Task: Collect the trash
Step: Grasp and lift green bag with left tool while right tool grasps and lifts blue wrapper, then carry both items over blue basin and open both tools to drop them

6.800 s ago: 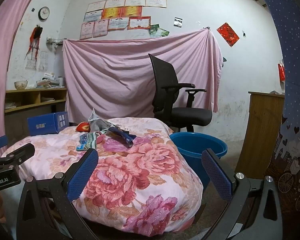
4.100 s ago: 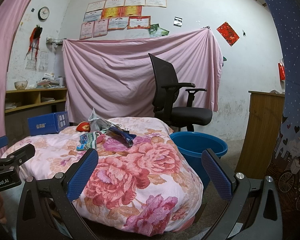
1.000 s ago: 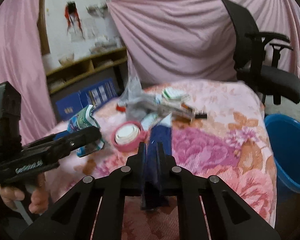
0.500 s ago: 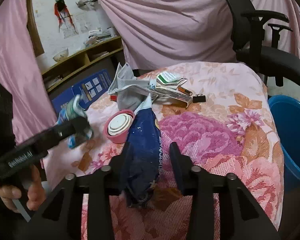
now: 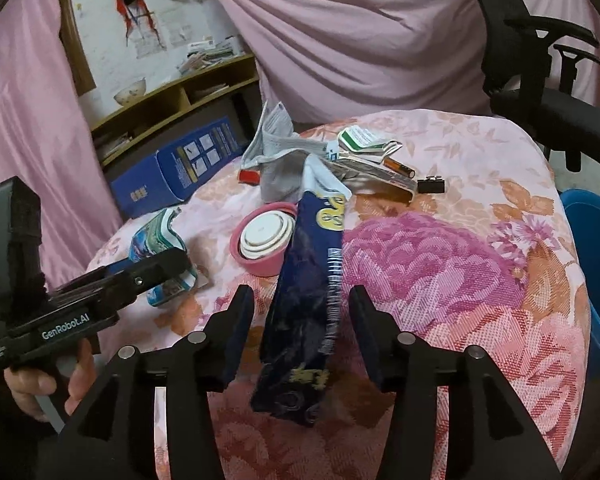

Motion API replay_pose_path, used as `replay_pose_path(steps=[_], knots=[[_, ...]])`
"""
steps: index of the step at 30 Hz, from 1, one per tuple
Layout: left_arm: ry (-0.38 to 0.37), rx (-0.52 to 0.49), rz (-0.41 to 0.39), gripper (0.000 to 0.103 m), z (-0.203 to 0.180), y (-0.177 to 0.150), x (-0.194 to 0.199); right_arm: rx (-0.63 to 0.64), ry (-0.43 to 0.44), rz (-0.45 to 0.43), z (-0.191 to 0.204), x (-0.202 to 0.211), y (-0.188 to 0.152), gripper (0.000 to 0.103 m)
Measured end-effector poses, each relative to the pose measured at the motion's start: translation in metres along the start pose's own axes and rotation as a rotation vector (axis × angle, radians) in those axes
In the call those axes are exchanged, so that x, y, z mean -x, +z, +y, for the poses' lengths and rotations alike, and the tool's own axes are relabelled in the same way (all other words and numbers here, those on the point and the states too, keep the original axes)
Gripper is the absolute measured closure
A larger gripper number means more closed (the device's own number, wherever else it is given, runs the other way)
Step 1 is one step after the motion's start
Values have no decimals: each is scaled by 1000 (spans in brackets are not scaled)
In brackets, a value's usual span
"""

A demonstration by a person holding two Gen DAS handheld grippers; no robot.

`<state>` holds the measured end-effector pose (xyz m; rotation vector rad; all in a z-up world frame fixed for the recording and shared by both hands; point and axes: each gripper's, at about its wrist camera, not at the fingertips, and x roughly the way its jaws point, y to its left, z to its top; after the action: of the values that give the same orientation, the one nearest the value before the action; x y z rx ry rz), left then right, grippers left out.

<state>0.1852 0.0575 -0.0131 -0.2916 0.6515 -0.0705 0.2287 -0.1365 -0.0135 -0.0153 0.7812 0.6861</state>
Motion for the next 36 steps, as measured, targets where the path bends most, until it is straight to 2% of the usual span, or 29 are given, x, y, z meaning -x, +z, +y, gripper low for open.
replay_pose_path(steps=[5,7,12,15,17,22,28,32,36], knots=[[-5,7,14,46,-1,-4,-3,75,-136,27,15,-11,-1,55],[-5,5,11,46,-1,-4,-2,98,-175,28,18,-14,-2,59],[-6,3,1,46,-4,-2,1,54,-124,24,12,-10,-3,62],[-12,-8,-17,46,-10,2,6,23,-101,-11,7,-1,-1,63],[-18,-20,-38,46,-16,7,10,18,-98,-68,6,12,1,62],[-58,-59,-116,46,-45,28,19,1,-148,-298,-9,64,9,62],[-140,-172,-228,46,-109,54,25,-9,-297,-557,-39,127,13,62],[-207,-243,-251,46,-158,65,16,-39,-411,-623,-71,151,14,62],[-289,-289,-211,46,-208,73,-9,-125,-471,-642,-110,162,15,62]])
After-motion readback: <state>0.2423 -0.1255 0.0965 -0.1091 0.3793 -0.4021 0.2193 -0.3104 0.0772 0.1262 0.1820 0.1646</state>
